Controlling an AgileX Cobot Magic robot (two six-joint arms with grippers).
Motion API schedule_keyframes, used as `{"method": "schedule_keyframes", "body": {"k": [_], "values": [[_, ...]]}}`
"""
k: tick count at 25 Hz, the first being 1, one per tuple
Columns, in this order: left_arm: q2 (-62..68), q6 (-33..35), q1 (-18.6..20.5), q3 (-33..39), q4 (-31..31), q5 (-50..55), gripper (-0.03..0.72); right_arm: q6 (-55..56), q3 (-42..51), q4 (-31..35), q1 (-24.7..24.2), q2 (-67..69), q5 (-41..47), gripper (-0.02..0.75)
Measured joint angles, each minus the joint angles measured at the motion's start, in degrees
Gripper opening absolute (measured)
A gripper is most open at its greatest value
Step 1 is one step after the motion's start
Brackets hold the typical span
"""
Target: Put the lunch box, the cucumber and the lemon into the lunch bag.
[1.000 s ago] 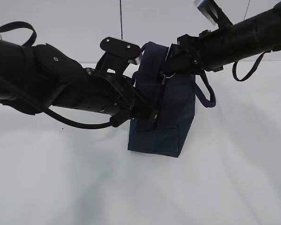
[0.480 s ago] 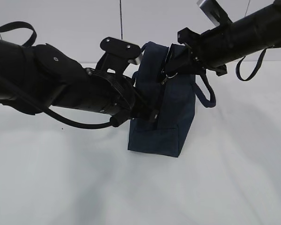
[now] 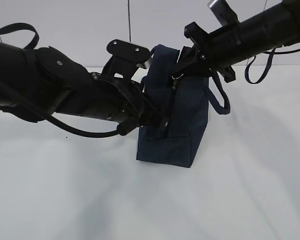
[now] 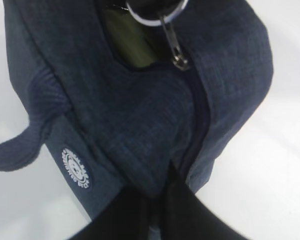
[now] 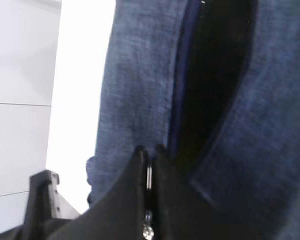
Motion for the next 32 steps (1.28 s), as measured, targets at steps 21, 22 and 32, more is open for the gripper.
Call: {"method": "schedule_keyframes", "body": {"k": [21,22,32], "values": [[0.11,0.0,0.0,-0.03,0.31,0.0,-0.005,4.17,-4.58,-0.84,-1.52,6.09,3.22,0.007],[0.11,0.0,0.0,-0.03,0.31,0.0,-0.005,4.17,-4.74,-0.84,-1.52,6.24,3.22,0.007],[0.19,0.0,0.0,-0.13,0.31,-0.2,-0.005,4.29,-8.81,-3.13,-1.52,6.52,4.26,0.007]]}}
